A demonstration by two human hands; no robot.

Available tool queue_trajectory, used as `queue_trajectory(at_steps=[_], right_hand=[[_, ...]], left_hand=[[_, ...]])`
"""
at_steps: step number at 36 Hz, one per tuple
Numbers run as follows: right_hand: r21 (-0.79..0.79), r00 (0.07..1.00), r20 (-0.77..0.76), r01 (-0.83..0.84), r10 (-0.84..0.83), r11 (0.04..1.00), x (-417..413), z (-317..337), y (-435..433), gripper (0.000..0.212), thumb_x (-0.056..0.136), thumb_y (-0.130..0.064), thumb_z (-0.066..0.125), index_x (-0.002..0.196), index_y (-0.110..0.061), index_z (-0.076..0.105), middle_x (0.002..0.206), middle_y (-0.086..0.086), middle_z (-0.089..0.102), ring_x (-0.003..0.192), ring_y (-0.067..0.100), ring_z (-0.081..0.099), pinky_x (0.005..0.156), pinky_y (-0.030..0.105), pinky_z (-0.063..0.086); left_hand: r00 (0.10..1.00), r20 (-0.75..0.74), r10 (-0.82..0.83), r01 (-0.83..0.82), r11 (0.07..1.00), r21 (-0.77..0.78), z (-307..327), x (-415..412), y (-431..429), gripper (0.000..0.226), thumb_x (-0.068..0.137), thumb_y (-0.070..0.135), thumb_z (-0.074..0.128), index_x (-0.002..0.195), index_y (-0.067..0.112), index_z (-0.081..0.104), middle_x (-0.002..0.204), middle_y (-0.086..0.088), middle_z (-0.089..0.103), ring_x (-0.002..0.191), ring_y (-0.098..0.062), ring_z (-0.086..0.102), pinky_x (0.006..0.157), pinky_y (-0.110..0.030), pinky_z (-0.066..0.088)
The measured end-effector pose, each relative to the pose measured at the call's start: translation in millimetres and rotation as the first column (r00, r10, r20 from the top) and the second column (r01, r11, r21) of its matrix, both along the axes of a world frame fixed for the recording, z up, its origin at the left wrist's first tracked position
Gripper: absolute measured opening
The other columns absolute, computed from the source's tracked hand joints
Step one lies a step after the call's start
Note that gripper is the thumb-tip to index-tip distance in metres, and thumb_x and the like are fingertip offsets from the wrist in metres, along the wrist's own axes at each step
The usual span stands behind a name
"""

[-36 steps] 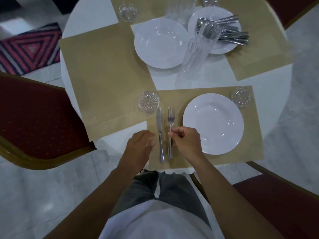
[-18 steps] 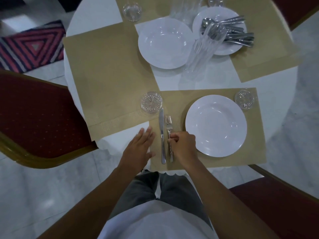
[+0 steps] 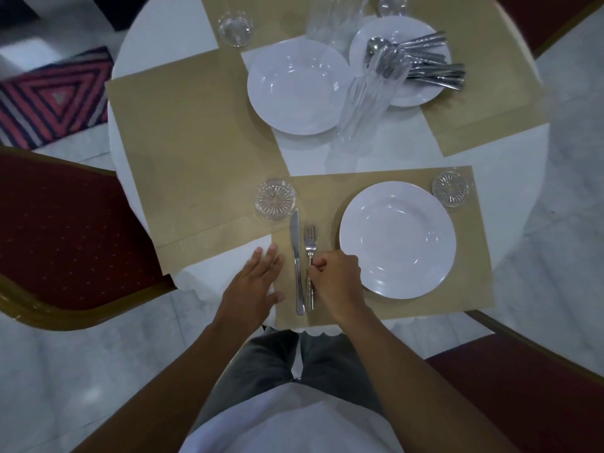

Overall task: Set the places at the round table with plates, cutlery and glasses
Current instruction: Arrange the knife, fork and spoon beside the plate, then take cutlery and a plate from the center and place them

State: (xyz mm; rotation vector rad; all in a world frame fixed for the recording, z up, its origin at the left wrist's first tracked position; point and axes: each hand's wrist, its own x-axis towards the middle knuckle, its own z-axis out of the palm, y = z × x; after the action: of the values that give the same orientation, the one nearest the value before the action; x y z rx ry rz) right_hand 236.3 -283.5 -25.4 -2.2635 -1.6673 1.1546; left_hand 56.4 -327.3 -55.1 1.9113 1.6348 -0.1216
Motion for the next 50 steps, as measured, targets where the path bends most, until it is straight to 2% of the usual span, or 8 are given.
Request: queue_trajectory(at_steps=[6, 12, 16, 22, 34, 41, 45, 50], right_hand=[[0.007, 0.998, -0.061, 0.012, -0.011, 1.000, 12, 4, 0, 0.036, 0.093, -0.038, 0.068, 0.068, -0.014, 0.074, 0.060, -0.001, 0.067, 0.056, 0.010, 0.060, 0.056, 0.021, 0.045], [0.028, 0.988, -0.153, -0.014, 0.018, 1.000, 31, 11, 4, 0.045, 0.096, -0.033, 0.061, 0.061, -0.004, 0.060, 0.055, 0.012, 0.057, 0.054, 0.027, 0.053, 0.062, 0.042, 0.052], [0.035, 0.980, -0.198, 0.020, -0.012, 0.999, 53, 17, 13, 0.040, 0.096, -0.035, 0.060, 0.062, -0.013, 0.064, 0.056, -0.001, 0.060, 0.066, 0.023, 0.060, 0.066, 0.042, 0.052], [0.159, 0.977, -0.205, 0.096, -0.062, 0.983, 98, 26, 45, 0.040, 0.099, -0.032, 0.059, 0.066, -0.014, 0.072, 0.060, -0.004, 0.070, 0.059, 0.012, 0.066, 0.077, 0.034, 0.054], [0.258, 0.896, -0.320, 0.395, -0.308, 0.882, 195, 23, 153, 0.027, 0.094, -0.028, 0.064, 0.068, -0.027, 0.071, 0.062, -0.010, 0.070, 0.052, 0.008, 0.069, 0.057, 0.021, 0.056], [0.302, 0.883, -0.345, 0.426, -0.319, 0.853, 217, 29, 229, 0.020, 0.092, -0.037, 0.066, 0.076, -0.027, 0.075, 0.066, -0.011, 0.072, 0.057, 0.008, 0.071, 0.065, 0.037, 0.064], [0.389, 0.917, -0.313, 0.361, -0.248, 0.848, 220, 29, 271, 0.023, 0.091, -0.032, 0.064, 0.071, -0.024, 0.073, 0.064, -0.008, 0.071, 0.059, 0.013, 0.071, 0.064, 0.039, 0.063], [0.529, 0.962, -0.237, 0.247, -0.138, 0.812, 213, 25, 322, 0.012, 0.091, -0.023, 0.067, 0.084, -0.026, 0.077, 0.061, -0.017, 0.065, 0.060, -0.003, 0.061, 0.064, 0.008, 0.046]], left_hand=[[0.999, 0.035, 0.013, -0.013, 1.000, -0.016, 6, -1, 3, 0.076, 0.093, 0.041, 0.061, 0.156, 0.026, 0.020, 0.163, 0.013, 0.000, 0.151, -0.013, -0.001, 0.119, -0.033, 0.021], [0.916, 0.196, 0.350, -0.368, 0.927, 0.068, 33, 21, 25, 0.033, 0.097, 0.034, 0.056, 0.130, 0.030, 0.058, 0.135, 0.010, 0.059, 0.125, -0.013, 0.051, 0.103, -0.030, 0.039], [0.926, 0.257, 0.276, -0.321, 0.935, 0.151, 54, 54, 61, 0.022, 0.097, 0.029, 0.052, 0.117, 0.033, 0.061, 0.120, 0.011, 0.063, 0.112, -0.006, 0.052, 0.090, -0.021, 0.037], [0.938, 0.347, 0.016, -0.117, 0.955, 0.271, 73, 118, 139, 0.033, 0.094, 0.011, 0.054, 0.124, 0.017, 0.065, 0.123, 0.003, 0.066, 0.119, -0.016, 0.054, 0.106, -0.025, 0.037], [0.965, 0.250, -0.081, 0.058, 0.994, 0.096, 49, 210, 265, 0.039, 0.099, 0.017, 0.048, 0.137, 0.026, 0.055, 0.141, 0.005, 0.053, 0.131, -0.014, 0.045, 0.111, -0.028, 0.034], [0.982, 0.139, -0.127, 0.125, 0.992, 0.026, 22, 238, 302, 0.060, 0.098, 0.020, 0.055, 0.153, 0.019, 0.030, 0.162, 0.001, 0.021, 0.150, -0.015, 0.015, 0.117, -0.024, 0.010], [0.993, 0.052, -0.109, 0.109, 0.994, -0.003, 14, 249, 310, 0.075, 0.093, 0.012, 0.063, 0.155, 0.013, 0.021, 0.165, -0.002, 0.007, 0.152, -0.019, 0.002, 0.119, -0.034, 0.023], [0.990, -0.040, -0.134, 0.132, 0.991, -0.032, 12, 257, 314, 0.075, 0.094, 0.009, 0.059, 0.155, 0.011, 0.016, 0.165, -0.003, 0.003, 0.152, -0.022, 0.000, 0.114, -0.037, 0.034]])
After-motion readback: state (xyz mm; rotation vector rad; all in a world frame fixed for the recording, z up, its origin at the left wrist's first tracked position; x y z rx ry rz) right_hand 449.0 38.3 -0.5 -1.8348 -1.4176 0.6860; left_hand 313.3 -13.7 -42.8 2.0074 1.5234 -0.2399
